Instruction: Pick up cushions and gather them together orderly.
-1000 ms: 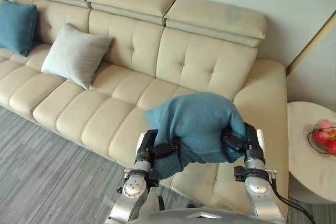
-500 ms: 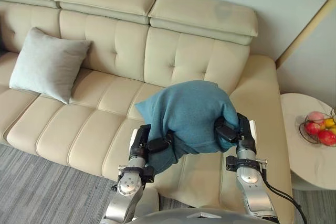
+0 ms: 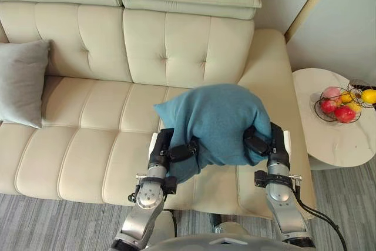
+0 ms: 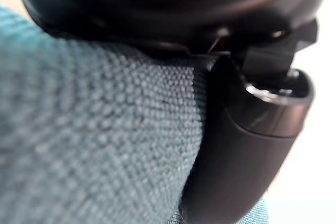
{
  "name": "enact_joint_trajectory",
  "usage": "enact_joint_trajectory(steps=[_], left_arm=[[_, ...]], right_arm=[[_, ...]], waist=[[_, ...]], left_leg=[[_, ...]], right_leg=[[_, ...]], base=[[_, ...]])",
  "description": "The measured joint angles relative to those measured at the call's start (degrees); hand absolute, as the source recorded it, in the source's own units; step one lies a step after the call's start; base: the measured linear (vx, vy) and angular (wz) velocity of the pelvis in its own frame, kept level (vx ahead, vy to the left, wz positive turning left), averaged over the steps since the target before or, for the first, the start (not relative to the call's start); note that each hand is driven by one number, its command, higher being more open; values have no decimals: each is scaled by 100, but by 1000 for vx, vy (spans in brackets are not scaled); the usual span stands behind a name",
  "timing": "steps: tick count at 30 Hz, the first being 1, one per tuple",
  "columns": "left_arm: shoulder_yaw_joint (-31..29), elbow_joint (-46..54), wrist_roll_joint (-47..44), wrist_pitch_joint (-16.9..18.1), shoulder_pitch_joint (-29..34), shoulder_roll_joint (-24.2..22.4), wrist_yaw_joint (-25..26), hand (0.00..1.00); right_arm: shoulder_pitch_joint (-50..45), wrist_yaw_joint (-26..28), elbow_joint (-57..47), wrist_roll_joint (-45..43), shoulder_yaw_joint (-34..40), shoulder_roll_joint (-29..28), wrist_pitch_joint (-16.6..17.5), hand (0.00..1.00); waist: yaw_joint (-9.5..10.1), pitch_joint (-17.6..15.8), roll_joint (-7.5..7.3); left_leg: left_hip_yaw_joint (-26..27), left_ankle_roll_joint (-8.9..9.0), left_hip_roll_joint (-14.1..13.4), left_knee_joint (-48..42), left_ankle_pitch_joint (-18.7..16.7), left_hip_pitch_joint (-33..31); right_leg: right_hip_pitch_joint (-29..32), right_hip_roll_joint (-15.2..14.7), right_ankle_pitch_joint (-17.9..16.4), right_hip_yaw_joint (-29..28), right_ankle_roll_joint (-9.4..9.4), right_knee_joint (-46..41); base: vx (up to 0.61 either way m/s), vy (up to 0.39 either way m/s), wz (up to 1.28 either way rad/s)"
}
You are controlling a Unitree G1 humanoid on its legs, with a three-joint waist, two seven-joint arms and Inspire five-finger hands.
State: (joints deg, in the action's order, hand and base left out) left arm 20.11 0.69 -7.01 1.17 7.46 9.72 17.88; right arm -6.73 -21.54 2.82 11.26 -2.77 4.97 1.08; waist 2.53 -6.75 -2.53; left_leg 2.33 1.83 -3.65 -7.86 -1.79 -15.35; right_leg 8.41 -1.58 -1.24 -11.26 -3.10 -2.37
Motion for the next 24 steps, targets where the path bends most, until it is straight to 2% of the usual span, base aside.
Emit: enact_joint_trajectory(steps=[6,11,12,13,16,17,21,24], left_arm=[[-15,0,98,0,-1084,-16,621,0],[-51,-73,273,2,-2679,-11,1338,0],[-70,-277,317,6,-3224,-9,1557,0],[-72,-295,317,7,-3261,-9,1570,100],[-105,-1077,315,26,-4444,-2,1783,100],[-114,-1162,315,31,-4562,2,1796,100],[-314,-2422,252,65,-5925,81,1794,100],[-539,-2941,238,65,-6235,112,1762,100]], right_arm=[[1042,-570,36,0,-92,-22,-37,0],[2505,-1279,303,-5,-55,41,-36,0],[3008,-1492,556,-7,-38,78,-36,0],[3040,-1505,580,-7,-35,79,-36,100],[4147,-1719,1325,-9,213,182,-35,100],[4261,-1738,1410,-9,229,196,-34,100],[5460,-1824,2591,-133,613,215,-35,100],[5691,-1719,2966,-439,612,172,-35,100]], waist=[[86,-34,58],[224,-247,233],[243,-375,276],[246,-379,275],[297,-606,330],[297,-649,333],[278,-1182,356],[244,-1350,367]], left_leg=[[-24,-10,4,152,260,-497],[-88,20,-21,151,540,-1091],[-136,38,-25,175,630,-1175],[-137,39,-27,180,637,-1183],[-200,61,-48,498,976,-1360],[-209,61,-48,545,1012,-1364],[-282,101,-73,1127,1481,-1396],[-300,124,-73,1275,1602,-1463]], right_leg=[[571,5,71,148,-30,-52],[1143,38,254,166,-25,-51],[1224,50,280,198,-23,-52],[1236,51,283,200,-22,-53],[1539,92,413,267,-26,-53],[1563,95,429,275,-26,-51],[1828,135,583,326,-44,-4],[1950,134,619,338,-58,10]], base=[[-65,-15,3],[-127,-2,2],[-109,-6,7],[-106,-12,5],[-86,-24,5],[-62,-22,6],[-4,-12,2],[104,-3,1]])
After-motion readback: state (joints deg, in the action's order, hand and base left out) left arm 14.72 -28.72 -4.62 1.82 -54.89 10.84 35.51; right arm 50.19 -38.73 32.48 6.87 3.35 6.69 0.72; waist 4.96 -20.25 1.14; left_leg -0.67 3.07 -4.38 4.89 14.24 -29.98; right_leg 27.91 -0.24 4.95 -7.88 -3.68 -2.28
